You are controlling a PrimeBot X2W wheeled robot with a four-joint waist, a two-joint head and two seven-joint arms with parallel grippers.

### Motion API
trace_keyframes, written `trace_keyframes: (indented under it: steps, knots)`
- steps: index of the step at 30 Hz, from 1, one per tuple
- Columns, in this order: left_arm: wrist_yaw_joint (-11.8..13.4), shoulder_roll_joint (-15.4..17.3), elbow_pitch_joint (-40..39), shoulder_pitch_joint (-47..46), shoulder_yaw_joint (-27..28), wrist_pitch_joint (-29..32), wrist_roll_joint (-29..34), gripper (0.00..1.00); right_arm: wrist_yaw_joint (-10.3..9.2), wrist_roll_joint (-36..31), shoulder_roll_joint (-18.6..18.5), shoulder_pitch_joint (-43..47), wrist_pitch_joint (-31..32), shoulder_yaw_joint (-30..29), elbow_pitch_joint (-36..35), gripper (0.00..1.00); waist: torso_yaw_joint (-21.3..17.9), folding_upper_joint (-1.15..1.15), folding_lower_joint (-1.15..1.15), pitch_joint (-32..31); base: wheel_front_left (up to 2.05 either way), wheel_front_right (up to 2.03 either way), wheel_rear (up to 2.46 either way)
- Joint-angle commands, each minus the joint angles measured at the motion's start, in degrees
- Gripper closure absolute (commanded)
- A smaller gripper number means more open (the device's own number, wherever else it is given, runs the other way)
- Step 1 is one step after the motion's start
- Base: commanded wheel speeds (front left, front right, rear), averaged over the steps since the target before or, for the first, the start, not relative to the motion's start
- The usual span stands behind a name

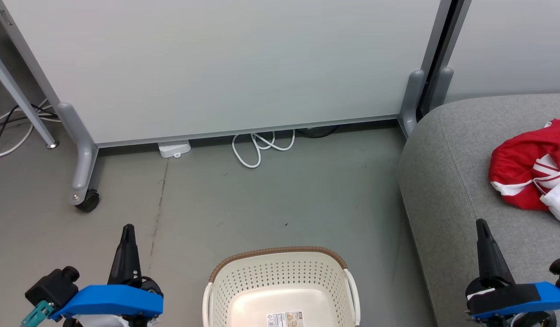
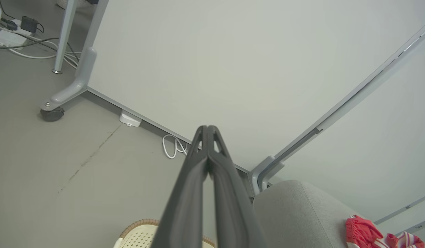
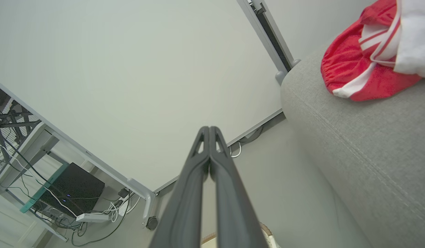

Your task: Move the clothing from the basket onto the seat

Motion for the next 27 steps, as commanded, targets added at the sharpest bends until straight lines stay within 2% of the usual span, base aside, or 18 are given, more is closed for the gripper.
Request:
trace_keyframes:
  steps: [1,27]
  knots:
    - [-0.3,0.1,-0.7,-1.7,0.4,0.6,-2.5,1.00,0.01,2.6,0.0,-1.8,0.6,-0.2,-0.4,1.00,0.0,0.00,0.00,0.0,0.00,0.00,0.00]
    - [-0.4,0.0,-0.6,-2.8,2.5,5.4,-21.5,1.00,0.02,21.1,0.2,-3.2,5.4,-0.7,1.1,1.00,-0.5,0.00,0.00,-0.2,0.00,0.00,0.00]
